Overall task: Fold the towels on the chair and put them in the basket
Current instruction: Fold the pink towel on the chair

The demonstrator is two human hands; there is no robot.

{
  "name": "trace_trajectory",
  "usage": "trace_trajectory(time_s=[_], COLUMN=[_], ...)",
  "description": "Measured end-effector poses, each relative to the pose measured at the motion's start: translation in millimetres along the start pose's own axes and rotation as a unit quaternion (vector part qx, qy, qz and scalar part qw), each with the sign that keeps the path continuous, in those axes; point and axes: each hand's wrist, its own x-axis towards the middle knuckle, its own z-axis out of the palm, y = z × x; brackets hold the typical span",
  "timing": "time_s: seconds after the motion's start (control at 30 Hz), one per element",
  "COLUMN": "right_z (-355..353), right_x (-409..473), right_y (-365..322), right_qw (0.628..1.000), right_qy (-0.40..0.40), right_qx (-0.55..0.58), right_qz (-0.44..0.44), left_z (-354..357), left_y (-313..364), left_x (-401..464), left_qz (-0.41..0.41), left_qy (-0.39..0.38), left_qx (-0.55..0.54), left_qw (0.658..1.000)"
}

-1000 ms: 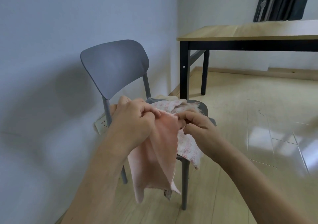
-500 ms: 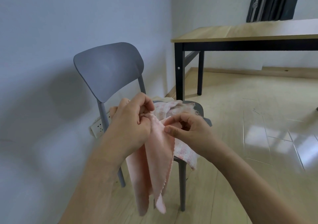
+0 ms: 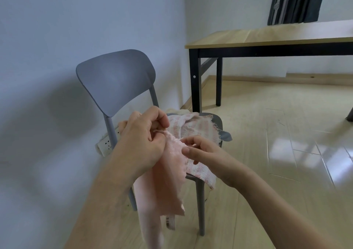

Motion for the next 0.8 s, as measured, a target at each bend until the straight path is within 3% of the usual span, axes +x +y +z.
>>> trace_trajectory(time_s=[0.17, 0.33, 0.57, 0.8], right_z=[0, -10, -39, -64], right_x=[4, 4, -6, -22], right_y=[0, -5, -26, -42], right_qw=[0.999, 0.993, 0.979, 0.962], right_qy=[0.014, 0.090, 0.151, 0.186], right_qx=[0.023, 0.000, -0.098, -0.171], right_qz=[-0.035, -0.082, -0.094, -0.103], left_z=[4, 4, 9, 16], left_y=[-6, -6, -7, -15], left_x=[0, -2, -7, -13], left_qz=[-0.016, -0.027, 0.006, -0.024], left_qy=[0.003, -0.013, -0.129, -0.093], left_qx=[0.023, 0.067, 0.086, 0.194], left_qw=[1.000, 0.997, 0.988, 0.976])
